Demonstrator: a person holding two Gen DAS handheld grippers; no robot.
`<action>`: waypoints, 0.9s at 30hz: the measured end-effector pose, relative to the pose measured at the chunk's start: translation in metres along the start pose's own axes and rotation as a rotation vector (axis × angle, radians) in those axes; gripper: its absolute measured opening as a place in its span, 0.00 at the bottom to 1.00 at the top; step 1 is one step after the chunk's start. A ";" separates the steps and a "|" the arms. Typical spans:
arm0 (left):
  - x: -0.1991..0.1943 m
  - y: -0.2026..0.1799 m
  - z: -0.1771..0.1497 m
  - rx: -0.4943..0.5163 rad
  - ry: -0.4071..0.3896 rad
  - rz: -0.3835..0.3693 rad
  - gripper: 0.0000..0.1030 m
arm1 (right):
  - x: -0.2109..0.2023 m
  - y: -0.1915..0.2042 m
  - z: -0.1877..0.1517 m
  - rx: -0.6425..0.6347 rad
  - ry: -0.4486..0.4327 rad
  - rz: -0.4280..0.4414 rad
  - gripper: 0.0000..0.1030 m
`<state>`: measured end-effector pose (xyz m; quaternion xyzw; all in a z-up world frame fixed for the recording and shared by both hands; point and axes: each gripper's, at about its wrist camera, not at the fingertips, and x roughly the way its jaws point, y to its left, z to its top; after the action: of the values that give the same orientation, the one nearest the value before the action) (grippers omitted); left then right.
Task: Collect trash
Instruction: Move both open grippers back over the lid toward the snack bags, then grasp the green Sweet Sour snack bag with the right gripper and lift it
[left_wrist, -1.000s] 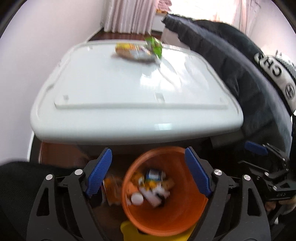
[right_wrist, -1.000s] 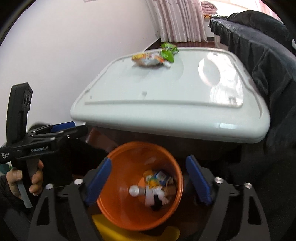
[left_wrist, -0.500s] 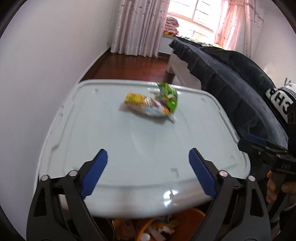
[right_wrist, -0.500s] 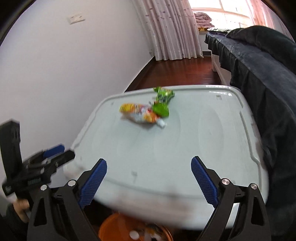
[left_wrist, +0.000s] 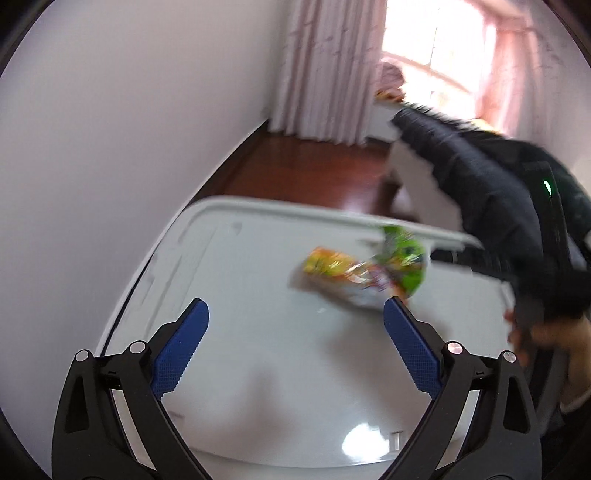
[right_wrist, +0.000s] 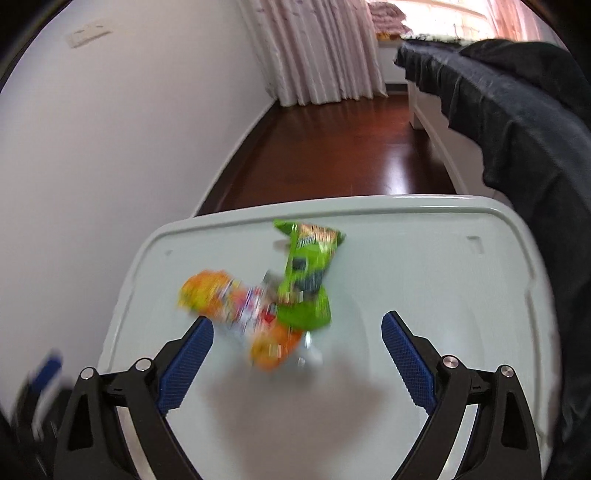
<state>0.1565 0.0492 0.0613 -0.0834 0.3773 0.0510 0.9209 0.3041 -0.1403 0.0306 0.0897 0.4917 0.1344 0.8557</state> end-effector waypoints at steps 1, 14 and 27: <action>0.002 0.001 0.000 -0.007 0.004 -0.003 0.90 | 0.012 0.001 0.007 0.017 0.011 -0.010 0.88; 0.010 0.000 0.002 -0.025 0.028 0.003 0.90 | 0.099 0.009 0.033 0.089 0.104 -0.142 0.82; 0.020 0.001 -0.005 -0.056 0.082 -0.004 0.90 | 0.103 0.030 0.009 -0.138 0.064 -0.294 0.27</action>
<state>0.1674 0.0500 0.0435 -0.1118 0.4131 0.0562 0.9020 0.3571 -0.0794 -0.0403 -0.0464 0.5159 0.0438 0.8543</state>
